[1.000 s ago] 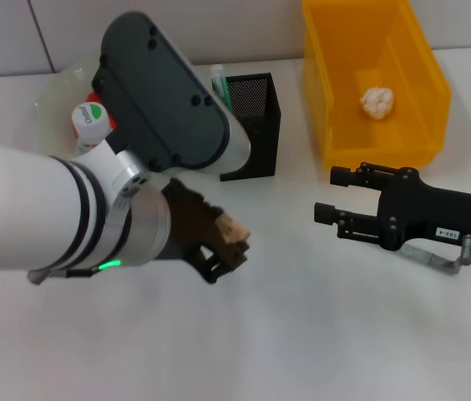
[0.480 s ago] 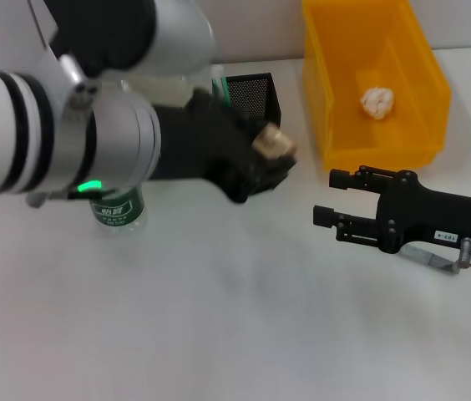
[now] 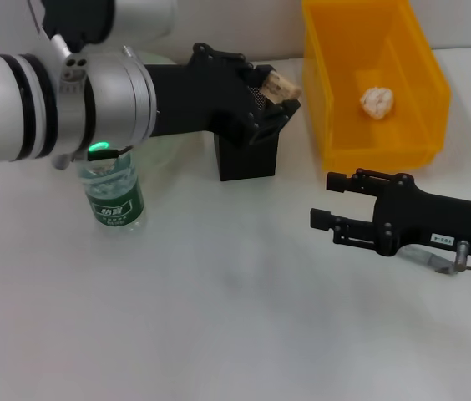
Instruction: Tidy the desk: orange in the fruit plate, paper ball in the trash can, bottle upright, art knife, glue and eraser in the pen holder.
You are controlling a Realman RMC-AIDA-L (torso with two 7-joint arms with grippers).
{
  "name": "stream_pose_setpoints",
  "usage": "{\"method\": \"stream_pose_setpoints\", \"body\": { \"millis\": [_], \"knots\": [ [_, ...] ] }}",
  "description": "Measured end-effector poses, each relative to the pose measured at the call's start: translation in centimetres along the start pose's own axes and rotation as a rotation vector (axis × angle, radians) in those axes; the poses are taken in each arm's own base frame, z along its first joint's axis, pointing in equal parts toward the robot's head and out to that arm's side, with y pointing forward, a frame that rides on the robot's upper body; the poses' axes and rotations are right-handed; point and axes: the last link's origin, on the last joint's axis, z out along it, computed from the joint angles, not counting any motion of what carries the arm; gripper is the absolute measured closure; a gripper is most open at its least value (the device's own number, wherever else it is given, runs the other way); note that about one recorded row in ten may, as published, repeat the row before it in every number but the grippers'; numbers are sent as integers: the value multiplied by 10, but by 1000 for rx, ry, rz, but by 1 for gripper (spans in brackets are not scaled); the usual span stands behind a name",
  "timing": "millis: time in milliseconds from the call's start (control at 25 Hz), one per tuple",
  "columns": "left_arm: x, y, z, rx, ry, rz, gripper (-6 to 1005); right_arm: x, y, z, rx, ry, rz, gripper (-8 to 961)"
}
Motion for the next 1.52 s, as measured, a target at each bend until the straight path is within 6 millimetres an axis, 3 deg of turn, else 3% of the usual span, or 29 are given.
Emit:
{"method": "stream_pose_setpoints", "body": {
  "millis": [400, 560, 640, 1080, 1520],
  "knots": [
    [-23, -39, 10, -14, 132, -51, 561, -2, -2, 1, 6, -5, -3, 260],
    [-25, -44, 15, 5, 142, -42, 561, -2, -4, 2, 14, -1, -5, 260],
    [-25, -53, 27, 61, 134, -21, 561, -2, -4, 4, 16, -1, 0, 260],
    [-7, -49, 53, 90, 137, 19, 562, 3, -6, 2, 47, 0, 19, 260],
    [-4, -50, 59, 118, 135, 32, 562, 5, -6, 4, 47, 1, 27, 260]
  ]
}}
